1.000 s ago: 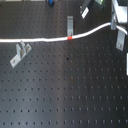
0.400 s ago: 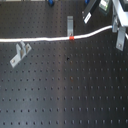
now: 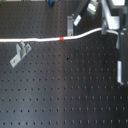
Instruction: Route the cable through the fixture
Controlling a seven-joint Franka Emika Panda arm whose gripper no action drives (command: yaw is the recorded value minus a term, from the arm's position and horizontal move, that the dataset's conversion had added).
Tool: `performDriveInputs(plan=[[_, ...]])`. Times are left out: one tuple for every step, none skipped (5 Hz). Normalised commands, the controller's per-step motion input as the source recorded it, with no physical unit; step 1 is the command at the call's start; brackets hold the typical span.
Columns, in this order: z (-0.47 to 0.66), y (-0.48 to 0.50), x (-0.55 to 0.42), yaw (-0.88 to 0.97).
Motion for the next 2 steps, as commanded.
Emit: performDriveInputs(plan=[[-0.02,-0.141,-0.849,0.00],[0.00,-0.007,-0.160,-0.16]])
